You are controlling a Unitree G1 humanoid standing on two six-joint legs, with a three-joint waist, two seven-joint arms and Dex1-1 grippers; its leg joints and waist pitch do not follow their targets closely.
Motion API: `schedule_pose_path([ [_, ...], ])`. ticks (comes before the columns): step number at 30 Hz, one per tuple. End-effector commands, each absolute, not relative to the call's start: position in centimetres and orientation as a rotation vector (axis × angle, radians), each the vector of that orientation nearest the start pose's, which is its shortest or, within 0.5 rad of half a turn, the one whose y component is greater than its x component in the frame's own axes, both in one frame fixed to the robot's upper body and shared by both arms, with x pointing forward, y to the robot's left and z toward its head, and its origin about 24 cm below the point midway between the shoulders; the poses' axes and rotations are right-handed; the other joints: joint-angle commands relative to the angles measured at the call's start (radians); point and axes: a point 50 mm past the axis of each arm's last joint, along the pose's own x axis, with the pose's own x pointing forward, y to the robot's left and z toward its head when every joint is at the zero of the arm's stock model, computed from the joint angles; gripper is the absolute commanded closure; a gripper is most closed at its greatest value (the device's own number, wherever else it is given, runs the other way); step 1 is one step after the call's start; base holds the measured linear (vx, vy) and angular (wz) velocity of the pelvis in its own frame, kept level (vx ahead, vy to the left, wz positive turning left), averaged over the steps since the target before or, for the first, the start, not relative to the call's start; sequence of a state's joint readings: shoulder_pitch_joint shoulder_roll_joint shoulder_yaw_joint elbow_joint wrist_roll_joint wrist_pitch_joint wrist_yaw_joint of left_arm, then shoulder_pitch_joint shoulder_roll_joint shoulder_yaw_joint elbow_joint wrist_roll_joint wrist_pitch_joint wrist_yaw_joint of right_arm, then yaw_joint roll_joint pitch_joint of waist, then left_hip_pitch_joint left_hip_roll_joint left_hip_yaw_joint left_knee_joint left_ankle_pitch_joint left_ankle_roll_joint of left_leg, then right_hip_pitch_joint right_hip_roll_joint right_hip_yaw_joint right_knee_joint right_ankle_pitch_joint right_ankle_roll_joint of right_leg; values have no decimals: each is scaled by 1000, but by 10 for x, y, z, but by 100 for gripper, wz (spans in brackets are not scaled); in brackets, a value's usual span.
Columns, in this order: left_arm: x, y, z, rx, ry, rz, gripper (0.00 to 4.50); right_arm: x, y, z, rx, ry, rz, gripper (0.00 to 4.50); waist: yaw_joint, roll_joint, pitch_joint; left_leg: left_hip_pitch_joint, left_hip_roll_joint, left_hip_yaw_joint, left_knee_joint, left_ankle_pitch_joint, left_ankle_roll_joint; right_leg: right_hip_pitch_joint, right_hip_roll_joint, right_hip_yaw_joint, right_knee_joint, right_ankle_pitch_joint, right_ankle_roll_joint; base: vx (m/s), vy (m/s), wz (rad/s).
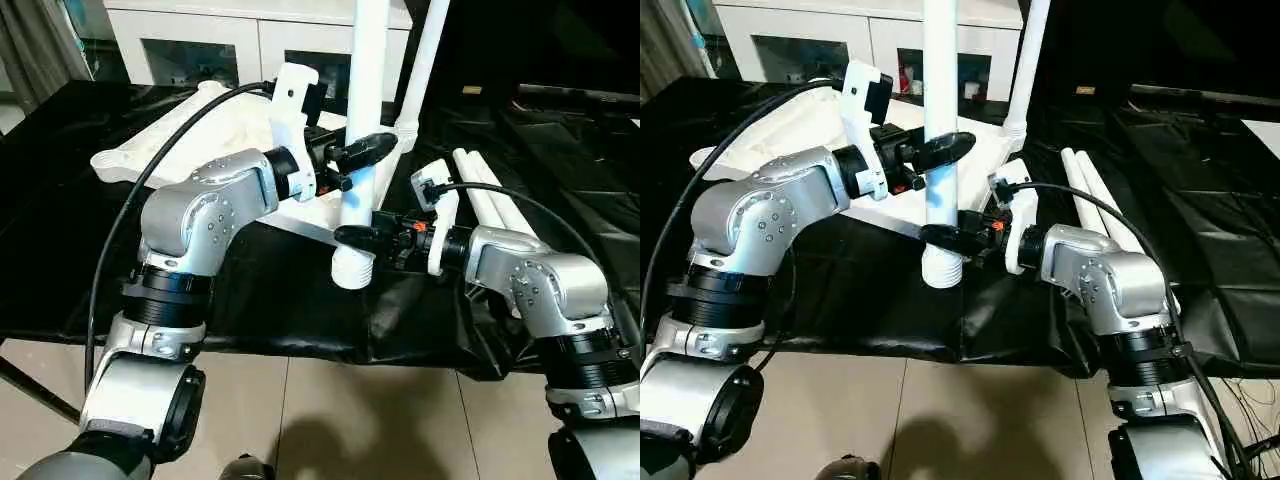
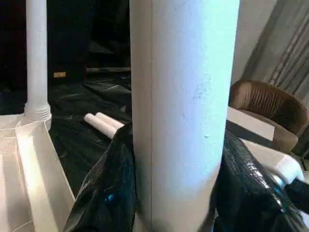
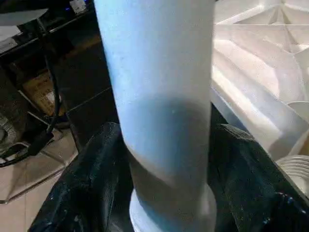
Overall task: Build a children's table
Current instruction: Pick table leg
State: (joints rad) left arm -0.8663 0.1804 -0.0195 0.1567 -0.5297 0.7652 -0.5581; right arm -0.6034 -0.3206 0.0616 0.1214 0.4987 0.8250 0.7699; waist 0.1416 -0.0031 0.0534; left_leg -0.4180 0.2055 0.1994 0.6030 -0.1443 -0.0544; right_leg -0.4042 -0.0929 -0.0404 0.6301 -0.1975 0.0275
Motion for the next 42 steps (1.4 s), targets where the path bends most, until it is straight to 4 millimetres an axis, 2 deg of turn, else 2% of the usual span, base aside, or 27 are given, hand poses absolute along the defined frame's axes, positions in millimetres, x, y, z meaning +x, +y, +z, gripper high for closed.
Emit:
schedule_pose_path([
  [1, 344, 67, 210, -178, 67, -996, 269, 322, -113, 134, 182, 347, 1024, 152, -4, -11, -82, 39, 14, -9, -61, -111, -15, 46, -35, 24, -57, -12, -203, 0, 0, 0],
  [4, 344, 66, 210, -177, 68, -1005, 269, 322, -110, 134, 186, 338, 1034, 152, -4, -10, -83, 40, 14, -10, -61, -117, -18, 46, -35, 24, -56, -10, -206, 0, 0, 0],
  [6, 343, 66, 209, -176, 69, -1006, 269, 322, -108, 134, 198, 337, 1045, 123, -4, -10, -83, 39, 14, -10, -61, -117, -18, 47, -35, 24, -56, -8, -207, 0, 0, 0],
  [10, 344, 66, 209, -169, 71, -1005, 269, 323, -107, 133, 177, 333, 1032, 98, -4, -9, -83, 40, 14, -10, -61, -117, -21, 47, -35, 24, -56, -7, -205, 0, 0, 0],
  [32, 342, 66, 207, -147, 78, -1039, 269, 327, -108, 135, 204, 304, 1024, 95, -4, -7, -84, 40, 13, -10, -60, -112, -18, 49, -35, 23, -52, 17, -216, 0, 0, 0],
  [35, 342, 66, 208, -148, 74, -1038, 269, 327, -108, 134, 207, 306, 1026, 125, -4, -11, -84, 40, 13, -9, -59, -112, -15, 49, -35, 23, -53, 15, -216, 0, 0, 0],
  [42, 342, 66, 209, -171, 73, -1035, 269, 330, -108, 133, 212, 307, 1016, 178, -4, -9, -84, 39, 13, -10, -59, -109, -14, 48, -36, 23, -52, 12, -217, 0, 0, 0],
])
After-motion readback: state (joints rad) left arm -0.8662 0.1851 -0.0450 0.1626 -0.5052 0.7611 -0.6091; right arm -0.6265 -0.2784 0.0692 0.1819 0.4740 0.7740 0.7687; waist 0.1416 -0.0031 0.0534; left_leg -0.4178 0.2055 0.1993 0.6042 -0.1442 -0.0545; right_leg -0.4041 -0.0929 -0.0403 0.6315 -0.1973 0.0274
